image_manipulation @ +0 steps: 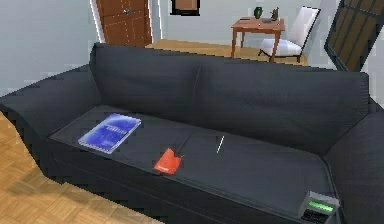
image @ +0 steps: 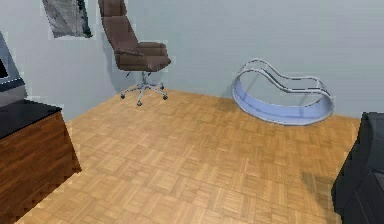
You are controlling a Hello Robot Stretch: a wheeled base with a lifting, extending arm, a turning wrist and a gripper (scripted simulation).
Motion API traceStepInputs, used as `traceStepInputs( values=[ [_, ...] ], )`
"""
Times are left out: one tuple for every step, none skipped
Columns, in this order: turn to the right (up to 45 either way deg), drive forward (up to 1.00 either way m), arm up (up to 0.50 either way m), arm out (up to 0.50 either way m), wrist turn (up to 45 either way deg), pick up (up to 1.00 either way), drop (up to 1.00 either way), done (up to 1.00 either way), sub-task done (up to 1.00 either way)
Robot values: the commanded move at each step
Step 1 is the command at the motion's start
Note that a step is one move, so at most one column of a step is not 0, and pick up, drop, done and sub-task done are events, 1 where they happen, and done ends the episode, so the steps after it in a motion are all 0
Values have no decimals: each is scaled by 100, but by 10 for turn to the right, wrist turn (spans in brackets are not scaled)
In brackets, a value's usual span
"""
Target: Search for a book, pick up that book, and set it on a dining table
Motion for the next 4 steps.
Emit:
traceStepInputs(
  values=[
    [0, 0, 10, 0, 0, 0, 0, 0, 0],
    [0, 0, 0, 50, 0, 0, 0, 0, 0],
    [0, 0, 0, 0, 450, 0, 0, 0, 0],
    [0, 0, 0, 0, 450, 0, 0, 0, 0]
  ],
)
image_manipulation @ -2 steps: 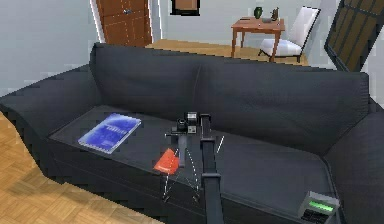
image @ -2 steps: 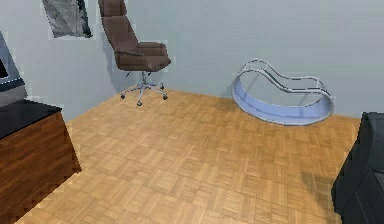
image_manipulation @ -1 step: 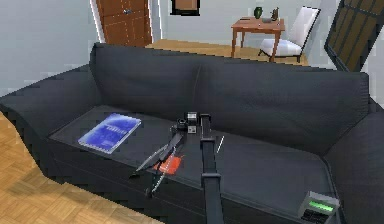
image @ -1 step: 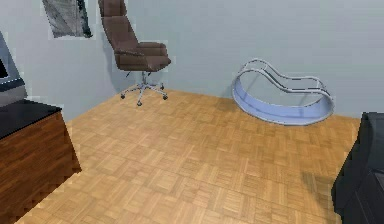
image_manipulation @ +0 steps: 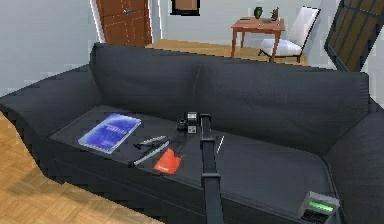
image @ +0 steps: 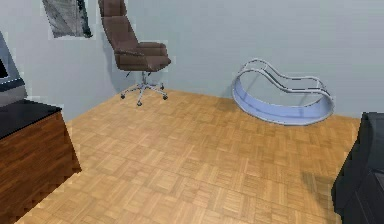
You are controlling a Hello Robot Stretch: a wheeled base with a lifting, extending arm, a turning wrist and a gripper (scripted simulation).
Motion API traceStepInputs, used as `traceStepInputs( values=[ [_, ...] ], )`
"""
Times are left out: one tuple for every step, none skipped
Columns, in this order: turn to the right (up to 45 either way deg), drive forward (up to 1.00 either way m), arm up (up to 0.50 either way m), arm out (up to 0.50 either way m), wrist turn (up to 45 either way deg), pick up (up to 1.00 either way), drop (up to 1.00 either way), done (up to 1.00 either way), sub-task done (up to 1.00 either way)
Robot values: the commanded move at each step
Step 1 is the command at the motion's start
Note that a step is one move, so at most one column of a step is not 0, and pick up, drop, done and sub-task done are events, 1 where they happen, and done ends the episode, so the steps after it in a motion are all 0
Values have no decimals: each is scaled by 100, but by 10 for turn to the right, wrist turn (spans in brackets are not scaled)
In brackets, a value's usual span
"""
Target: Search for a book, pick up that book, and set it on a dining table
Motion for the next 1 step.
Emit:
traceStepInputs(
  values=[
    [0, 0, 0, 0, 450, 0, 0, 0, 0]
  ],
)
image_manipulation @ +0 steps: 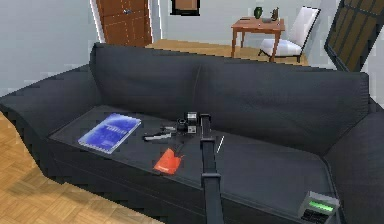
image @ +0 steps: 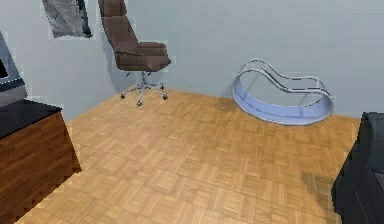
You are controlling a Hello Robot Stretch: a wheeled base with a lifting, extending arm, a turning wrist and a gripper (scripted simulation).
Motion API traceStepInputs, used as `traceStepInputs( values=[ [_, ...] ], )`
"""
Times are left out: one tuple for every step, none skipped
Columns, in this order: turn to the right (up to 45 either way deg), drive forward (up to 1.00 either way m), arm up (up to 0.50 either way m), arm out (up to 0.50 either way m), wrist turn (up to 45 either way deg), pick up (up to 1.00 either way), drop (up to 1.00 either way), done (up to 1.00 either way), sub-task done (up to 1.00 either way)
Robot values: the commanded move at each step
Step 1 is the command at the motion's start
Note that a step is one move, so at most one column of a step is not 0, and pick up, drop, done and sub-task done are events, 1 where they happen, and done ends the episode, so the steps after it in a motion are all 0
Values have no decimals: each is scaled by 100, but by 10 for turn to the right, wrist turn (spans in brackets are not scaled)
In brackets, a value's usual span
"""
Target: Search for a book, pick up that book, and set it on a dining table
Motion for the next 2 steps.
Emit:
traceStepInputs(
  values=[
    [0, 0, 0, 0, 180, 0, 0, 0, 0],
    [0, 0, -30, 0, 0, 0, 0, 0, 0]
  ],
)
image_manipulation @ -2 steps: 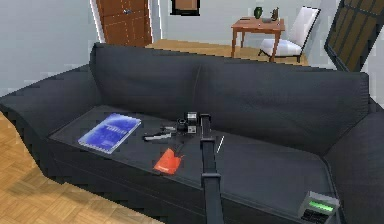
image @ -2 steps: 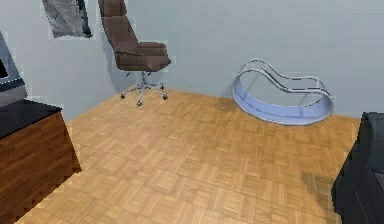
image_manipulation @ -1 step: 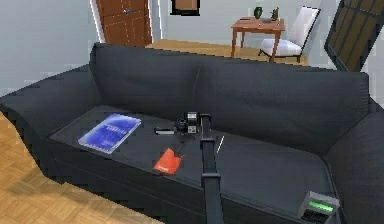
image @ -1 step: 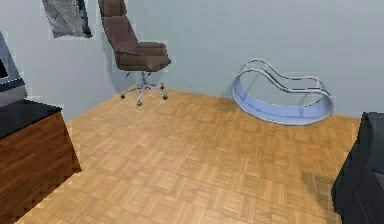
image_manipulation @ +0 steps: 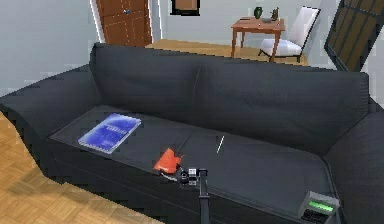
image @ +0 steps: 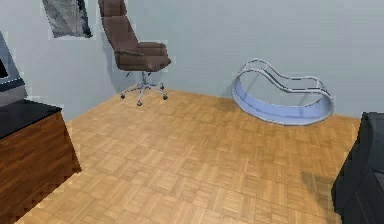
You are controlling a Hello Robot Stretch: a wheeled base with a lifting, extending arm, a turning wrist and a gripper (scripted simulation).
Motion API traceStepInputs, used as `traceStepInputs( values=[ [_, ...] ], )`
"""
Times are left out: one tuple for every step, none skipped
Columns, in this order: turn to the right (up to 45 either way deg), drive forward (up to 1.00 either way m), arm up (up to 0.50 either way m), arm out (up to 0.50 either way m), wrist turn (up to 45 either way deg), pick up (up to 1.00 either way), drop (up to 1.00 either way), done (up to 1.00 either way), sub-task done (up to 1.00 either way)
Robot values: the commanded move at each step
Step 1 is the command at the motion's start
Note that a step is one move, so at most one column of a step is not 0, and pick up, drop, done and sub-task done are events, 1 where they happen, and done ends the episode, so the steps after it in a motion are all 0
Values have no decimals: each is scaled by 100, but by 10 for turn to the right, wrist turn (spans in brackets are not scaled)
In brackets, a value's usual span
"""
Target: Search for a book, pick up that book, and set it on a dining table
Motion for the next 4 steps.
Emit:
traceStepInputs(
  values=[
    [0, 0, 0, 0, 0, 100, 0, 0, 0],
    [0, 0, 10, 0, 0, 0, 0, 0, 0],
    [0, 0, 48, 0, 0, 0, 0, 0, 0],
    [0, 0, 0, 0, -450, 0, 0, 0, 0]
  ],
)
